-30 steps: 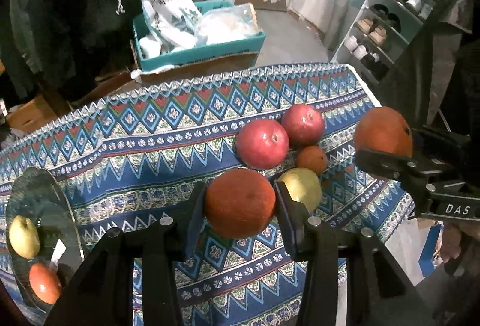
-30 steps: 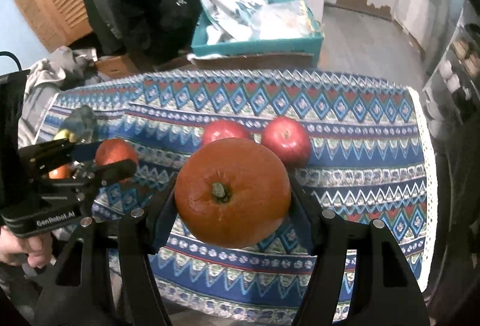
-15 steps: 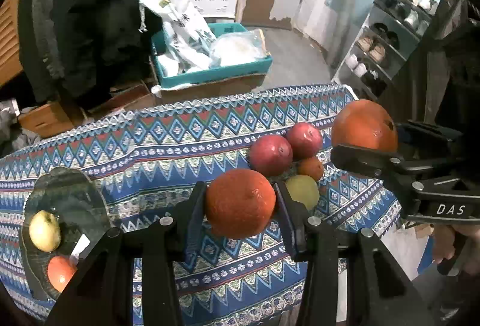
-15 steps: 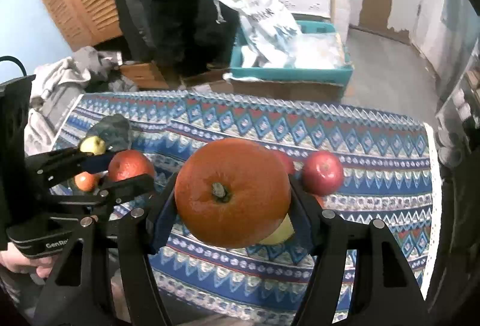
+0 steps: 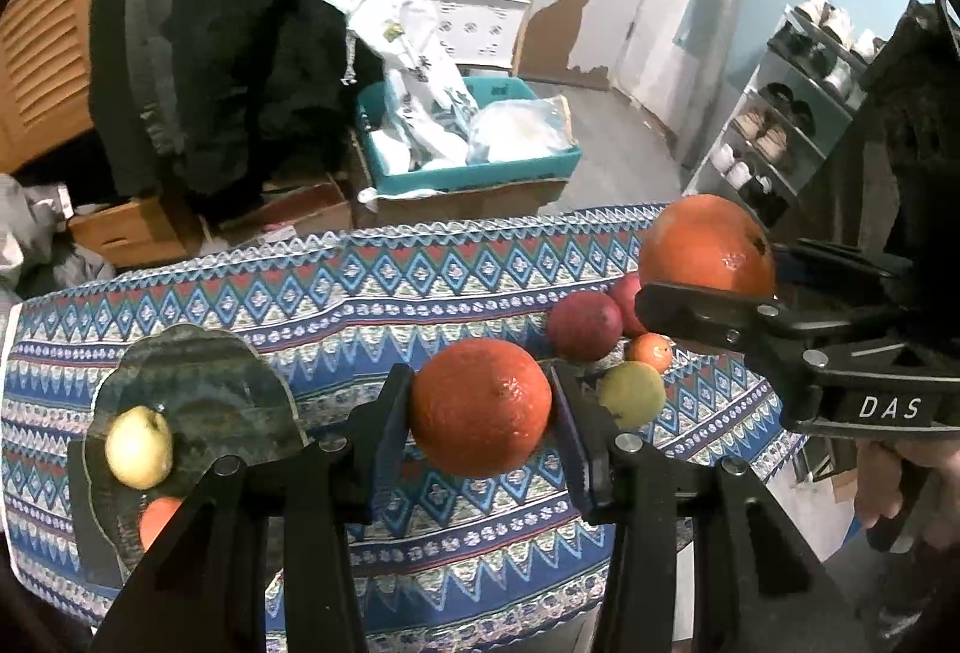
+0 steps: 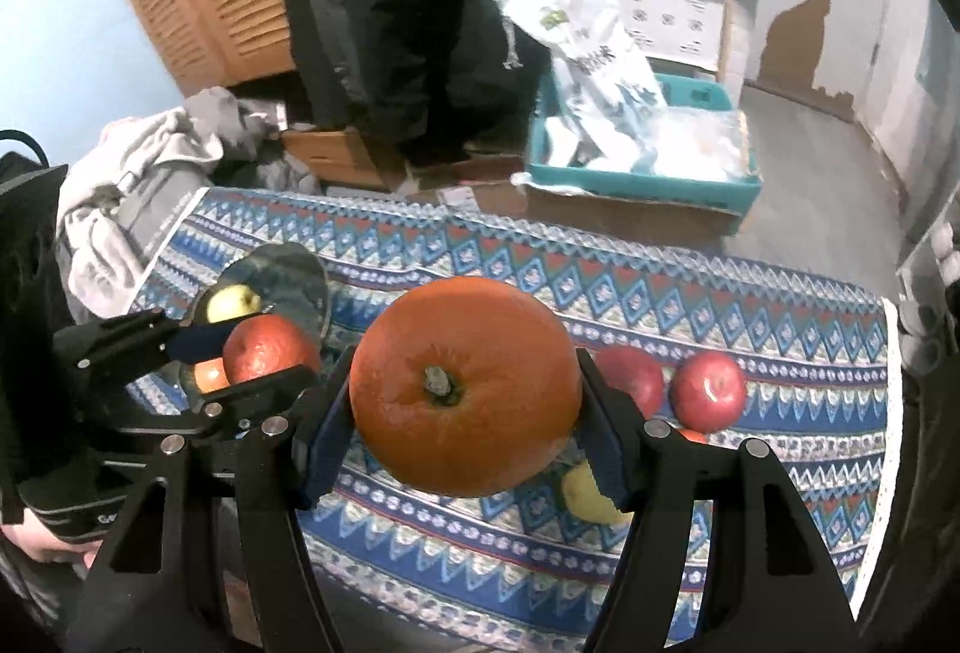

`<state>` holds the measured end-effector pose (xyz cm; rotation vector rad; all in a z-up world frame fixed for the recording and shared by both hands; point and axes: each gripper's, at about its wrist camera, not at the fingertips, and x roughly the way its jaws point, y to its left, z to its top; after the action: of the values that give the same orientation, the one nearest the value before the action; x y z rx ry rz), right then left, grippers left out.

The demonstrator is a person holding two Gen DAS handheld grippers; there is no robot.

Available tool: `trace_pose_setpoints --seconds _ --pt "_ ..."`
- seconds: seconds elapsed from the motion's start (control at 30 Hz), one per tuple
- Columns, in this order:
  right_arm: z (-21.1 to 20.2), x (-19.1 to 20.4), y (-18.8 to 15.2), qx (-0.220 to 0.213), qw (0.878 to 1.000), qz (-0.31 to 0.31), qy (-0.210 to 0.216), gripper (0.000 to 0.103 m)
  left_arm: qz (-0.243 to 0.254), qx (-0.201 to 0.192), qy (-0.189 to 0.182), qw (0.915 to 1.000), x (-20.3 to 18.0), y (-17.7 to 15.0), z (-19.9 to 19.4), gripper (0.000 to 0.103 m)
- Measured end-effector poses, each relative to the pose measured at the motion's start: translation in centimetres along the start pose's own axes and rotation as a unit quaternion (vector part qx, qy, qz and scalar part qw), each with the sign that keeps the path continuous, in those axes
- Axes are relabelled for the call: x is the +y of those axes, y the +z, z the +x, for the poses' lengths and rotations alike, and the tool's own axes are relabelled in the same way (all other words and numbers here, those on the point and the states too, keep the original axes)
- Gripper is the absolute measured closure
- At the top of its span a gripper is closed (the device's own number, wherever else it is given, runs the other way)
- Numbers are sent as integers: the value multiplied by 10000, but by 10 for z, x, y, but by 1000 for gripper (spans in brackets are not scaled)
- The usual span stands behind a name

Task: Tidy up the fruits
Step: 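Lift both oranges and carry them toward the glass bowl, then lower both oranges into the glass bowl and open both tools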

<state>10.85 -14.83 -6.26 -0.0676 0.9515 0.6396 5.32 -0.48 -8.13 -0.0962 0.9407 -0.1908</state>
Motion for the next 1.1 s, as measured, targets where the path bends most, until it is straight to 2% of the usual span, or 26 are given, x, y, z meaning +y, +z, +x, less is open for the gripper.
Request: trace_pose_setpoints --seconds 0.7,1.1 --pt "60 92 35 349 9972 -405 518 36 -866 -85 381 9955 97 -21 -24 57" --pt "118 125 42 821 9924 -404 821 36 -1415 251 735 9869 161 -40 1 57"
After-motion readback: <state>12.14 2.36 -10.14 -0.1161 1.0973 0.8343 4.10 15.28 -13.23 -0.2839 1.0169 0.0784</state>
